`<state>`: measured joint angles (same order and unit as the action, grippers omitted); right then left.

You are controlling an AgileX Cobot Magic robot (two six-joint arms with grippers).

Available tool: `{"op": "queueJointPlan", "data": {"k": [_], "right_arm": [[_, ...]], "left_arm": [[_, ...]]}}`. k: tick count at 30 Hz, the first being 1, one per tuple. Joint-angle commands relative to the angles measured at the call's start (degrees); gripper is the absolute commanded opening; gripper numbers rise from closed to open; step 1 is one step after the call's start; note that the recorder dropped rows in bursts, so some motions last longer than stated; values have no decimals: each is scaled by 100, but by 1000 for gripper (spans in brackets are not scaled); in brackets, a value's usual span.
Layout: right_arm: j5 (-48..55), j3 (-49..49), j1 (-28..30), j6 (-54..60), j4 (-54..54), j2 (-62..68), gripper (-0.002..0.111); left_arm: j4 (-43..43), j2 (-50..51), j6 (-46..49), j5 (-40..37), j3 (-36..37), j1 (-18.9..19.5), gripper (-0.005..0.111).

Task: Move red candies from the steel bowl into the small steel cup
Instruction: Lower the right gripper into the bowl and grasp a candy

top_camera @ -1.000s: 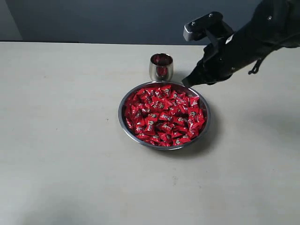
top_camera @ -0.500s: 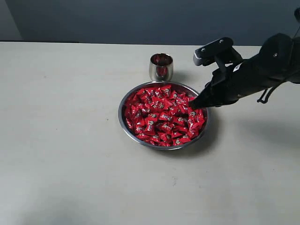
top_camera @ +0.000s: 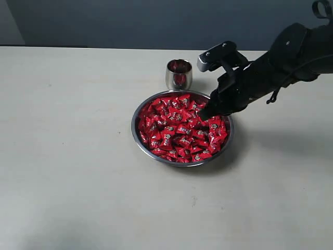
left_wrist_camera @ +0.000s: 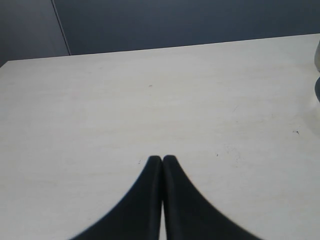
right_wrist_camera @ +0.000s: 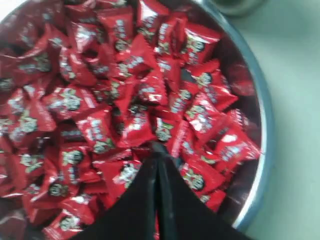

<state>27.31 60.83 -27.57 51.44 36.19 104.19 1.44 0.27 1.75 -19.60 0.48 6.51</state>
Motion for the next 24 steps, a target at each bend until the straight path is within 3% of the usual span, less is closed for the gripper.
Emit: {"op": "queueJointPlan", "data": {"k": [1,18,20,24], "right_arm": [[565,220,9,1161,928,181,-1],[397,365,9,1574,1239,247,0],[475,410,9,1605,1254,283,6],[813,640,9,1606,1264,544,31]], "left_arm": [[11,-27,-7,30,-48,-31,0],[11,-27,-7,30,-48,-31,0],[11,-27,-7,30,-48,-31,0],[11,-27,-7,30,-48,-31,0]]}}
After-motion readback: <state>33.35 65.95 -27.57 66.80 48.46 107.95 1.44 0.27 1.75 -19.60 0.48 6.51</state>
